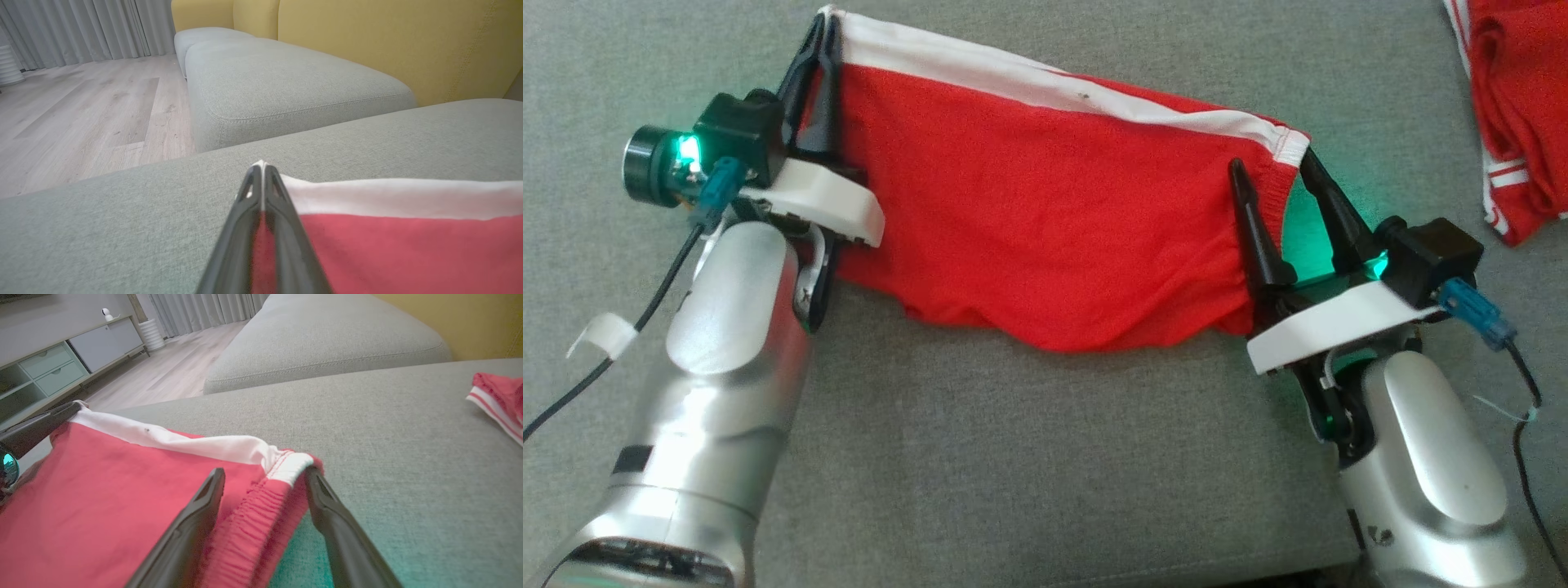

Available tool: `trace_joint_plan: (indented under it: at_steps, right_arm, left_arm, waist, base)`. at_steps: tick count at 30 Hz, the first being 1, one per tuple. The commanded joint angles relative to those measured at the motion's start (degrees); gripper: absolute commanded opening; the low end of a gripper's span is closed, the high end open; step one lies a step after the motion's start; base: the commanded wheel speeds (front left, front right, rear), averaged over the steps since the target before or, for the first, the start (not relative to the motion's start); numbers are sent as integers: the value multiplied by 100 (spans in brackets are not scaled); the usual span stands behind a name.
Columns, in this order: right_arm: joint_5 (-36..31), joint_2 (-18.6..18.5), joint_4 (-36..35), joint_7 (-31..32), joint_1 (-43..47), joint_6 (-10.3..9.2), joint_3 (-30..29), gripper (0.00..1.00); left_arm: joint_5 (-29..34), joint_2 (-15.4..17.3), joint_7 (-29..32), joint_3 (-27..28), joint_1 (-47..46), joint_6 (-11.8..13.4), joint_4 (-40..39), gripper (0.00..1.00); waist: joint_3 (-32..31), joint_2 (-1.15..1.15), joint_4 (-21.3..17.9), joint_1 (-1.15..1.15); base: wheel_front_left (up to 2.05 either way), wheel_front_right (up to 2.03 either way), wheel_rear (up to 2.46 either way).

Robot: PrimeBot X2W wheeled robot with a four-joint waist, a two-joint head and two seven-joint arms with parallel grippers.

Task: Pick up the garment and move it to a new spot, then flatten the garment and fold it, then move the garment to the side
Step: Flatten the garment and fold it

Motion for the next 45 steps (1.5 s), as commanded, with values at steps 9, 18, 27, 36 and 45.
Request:
trace_joint_plan:
  at_steps: [9,18,27,36,45]
  right_arm:
    - [-224,16,-421,52,348,-4,-119,100]
    - [-536,16,-1086,599,1007,-4,-650,100]
    - [-604,16,-1922,1042,1428,-4,-807,100]
    - [-534,16,-2103,1086,1472,-4,-705,100]
    - [-486,16,-2068,1040,1462,-4,-735,100]
  left_arm:
    - [-143,-20,56,50,12,-55,203,100]
    - [-441,-30,882,-10,768,-102,-50,100]
    - [-834,150,1818,117,1570,7,-668,100]
    - [-940,370,2445,211,1663,236,-876,100]
    - [-1026,432,2893,-57,1779,-88,-1225,0]
  waist:
    - [-447,0,149,0]
    - [-1042,0,343,0]
    - [-1105,0,199,0]
    - [-972,0,-3,0]
    - [-967,0,-32,0]
  base:
    - [0,0,0]
    - [0,0,0]
    - [0,0,0]
    - [0,0,0]
    - [0,0,0]
